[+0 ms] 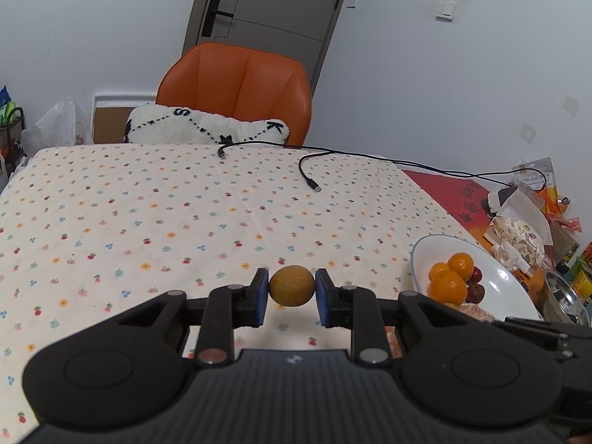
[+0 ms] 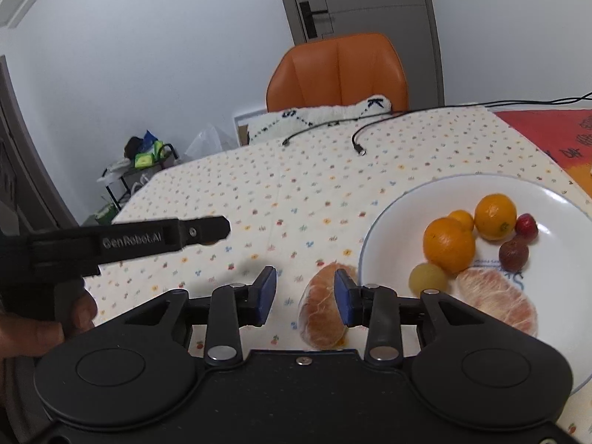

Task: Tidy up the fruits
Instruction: 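Carry the pomelo segment and the brown fruit over the white plate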

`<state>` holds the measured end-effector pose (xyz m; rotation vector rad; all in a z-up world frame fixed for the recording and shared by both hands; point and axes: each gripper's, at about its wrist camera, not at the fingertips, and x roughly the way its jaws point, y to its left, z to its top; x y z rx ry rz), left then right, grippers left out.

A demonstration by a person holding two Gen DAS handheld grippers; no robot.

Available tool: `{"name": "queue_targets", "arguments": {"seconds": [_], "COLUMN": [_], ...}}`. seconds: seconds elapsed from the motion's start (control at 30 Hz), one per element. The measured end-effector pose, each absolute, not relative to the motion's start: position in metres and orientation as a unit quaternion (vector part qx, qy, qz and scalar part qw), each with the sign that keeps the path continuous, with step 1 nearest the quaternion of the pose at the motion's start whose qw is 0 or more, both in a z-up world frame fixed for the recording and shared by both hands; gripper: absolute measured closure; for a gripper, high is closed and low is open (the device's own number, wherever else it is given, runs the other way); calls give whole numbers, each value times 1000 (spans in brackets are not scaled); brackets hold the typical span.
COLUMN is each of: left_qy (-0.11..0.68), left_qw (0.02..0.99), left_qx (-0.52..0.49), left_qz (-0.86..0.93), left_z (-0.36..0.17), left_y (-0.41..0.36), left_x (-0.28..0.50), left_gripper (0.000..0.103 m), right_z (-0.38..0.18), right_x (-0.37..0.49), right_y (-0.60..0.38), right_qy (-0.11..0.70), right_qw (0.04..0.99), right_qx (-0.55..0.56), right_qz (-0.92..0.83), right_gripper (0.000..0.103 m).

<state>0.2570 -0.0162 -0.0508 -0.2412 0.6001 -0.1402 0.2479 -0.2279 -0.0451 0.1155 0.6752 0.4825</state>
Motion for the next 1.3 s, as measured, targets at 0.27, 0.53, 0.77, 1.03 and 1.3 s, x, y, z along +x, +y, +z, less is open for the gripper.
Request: {"name": "queue_targets", "arguments": {"seconds": [0.27, 0.53, 0.77, 1.03, 1.3], "left_qy": [296, 300, 300, 298, 297], "left_qw": [943, 941, 939, 939, 941], "left_qx": [-132, -144, -155, -162, -153], "left_qz": [-70, -66, -66, -60, -50], "left_z": [-57, -63, -67, -67, -65], "left_y": [5, 26, 37, 44, 47], "left_x": [256, 254, 251, 248, 246], "left_gripper": [78, 78, 78, 78, 78], "right_z": [-55, -60, -64, -62, -58], "right_x": [249, 249, 249, 250, 247], "right_y": [-200, -183, -168, -168, -153], "right_qy": [349, 353, 340, 335, 335], "right_qw": [921, 923, 927, 927, 917], "right_qx": [-4, -33, -83, -81, -43], "right_qz": [176, 147, 134, 151, 214], "right_gripper": [67, 61, 60, 74, 65]}}
